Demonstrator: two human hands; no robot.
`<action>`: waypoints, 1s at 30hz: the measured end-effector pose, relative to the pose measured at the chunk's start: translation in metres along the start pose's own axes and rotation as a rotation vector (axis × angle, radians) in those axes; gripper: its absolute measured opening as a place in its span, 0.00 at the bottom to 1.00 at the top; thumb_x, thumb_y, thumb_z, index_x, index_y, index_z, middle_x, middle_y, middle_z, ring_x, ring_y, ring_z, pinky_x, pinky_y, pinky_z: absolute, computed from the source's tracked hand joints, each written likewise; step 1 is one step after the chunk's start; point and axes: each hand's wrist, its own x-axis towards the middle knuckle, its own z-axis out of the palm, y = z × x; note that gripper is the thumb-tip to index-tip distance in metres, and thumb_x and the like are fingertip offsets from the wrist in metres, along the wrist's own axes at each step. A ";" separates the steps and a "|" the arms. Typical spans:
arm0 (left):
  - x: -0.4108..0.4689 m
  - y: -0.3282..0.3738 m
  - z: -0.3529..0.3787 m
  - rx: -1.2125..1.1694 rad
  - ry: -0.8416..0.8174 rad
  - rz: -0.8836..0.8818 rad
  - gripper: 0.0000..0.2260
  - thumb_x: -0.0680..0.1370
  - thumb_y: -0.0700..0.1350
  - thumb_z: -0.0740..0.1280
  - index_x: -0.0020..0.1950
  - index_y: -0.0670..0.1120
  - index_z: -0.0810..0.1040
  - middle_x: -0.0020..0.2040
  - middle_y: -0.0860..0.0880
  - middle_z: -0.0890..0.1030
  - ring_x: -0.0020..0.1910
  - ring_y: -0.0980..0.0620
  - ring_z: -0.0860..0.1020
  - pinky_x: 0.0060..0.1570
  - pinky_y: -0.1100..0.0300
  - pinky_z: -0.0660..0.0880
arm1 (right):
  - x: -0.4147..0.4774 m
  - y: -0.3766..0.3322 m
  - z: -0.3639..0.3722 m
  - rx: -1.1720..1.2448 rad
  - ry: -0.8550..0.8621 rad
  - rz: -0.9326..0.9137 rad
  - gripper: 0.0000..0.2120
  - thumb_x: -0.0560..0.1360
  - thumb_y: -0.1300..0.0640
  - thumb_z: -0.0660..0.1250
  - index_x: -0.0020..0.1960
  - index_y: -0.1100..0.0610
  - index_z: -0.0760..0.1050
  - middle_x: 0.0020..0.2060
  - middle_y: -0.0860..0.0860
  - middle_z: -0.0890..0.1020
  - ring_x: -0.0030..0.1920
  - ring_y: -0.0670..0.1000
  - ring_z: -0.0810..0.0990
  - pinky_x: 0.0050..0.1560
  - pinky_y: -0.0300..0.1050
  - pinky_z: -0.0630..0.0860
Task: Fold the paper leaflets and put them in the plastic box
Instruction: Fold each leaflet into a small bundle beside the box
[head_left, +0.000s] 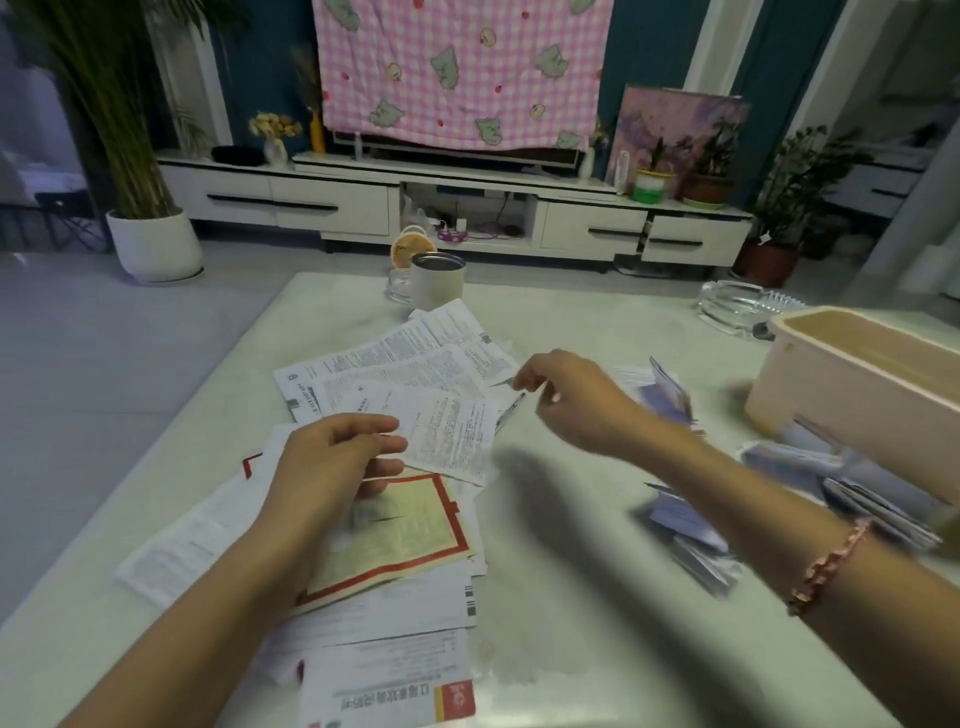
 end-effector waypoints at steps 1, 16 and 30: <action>0.001 0.000 -0.004 -0.004 0.031 0.014 0.09 0.79 0.37 0.60 0.48 0.46 0.79 0.44 0.49 0.82 0.41 0.51 0.80 0.40 0.62 0.76 | -0.002 -0.013 0.016 0.023 -0.046 -0.037 0.20 0.73 0.66 0.60 0.63 0.54 0.71 0.60 0.53 0.72 0.57 0.52 0.73 0.53 0.39 0.69; 0.003 -0.010 -0.044 0.020 0.087 -0.014 0.08 0.79 0.38 0.62 0.49 0.46 0.79 0.41 0.51 0.82 0.40 0.55 0.80 0.35 0.66 0.74 | 0.020 -0.061 0.101 -0.392 -0.162 -0.175 0.11 0.79 0.57 0.56 0.60 0.59 0.67 0.56 0.57 0.75 0.56 0.58 0.74 0.49 0.48 0.69; 0.004 0.002 -0.019 -0.103 -0.184 -0.134 0.15 0.76 0.47 0.67 0.61 0.44 0.75 0.49 0.49 0.84 0.46 0.52 0.83 0.41 0.60 0.78 | -0.042 -0.055 0.022 1.370 -0.167 0.296 0.14 0.78 0.67 0.55 0.58 0.60 0.75 0.53 0.53 0.83 0.55 0.54 0.81 0.55 0.47 0.78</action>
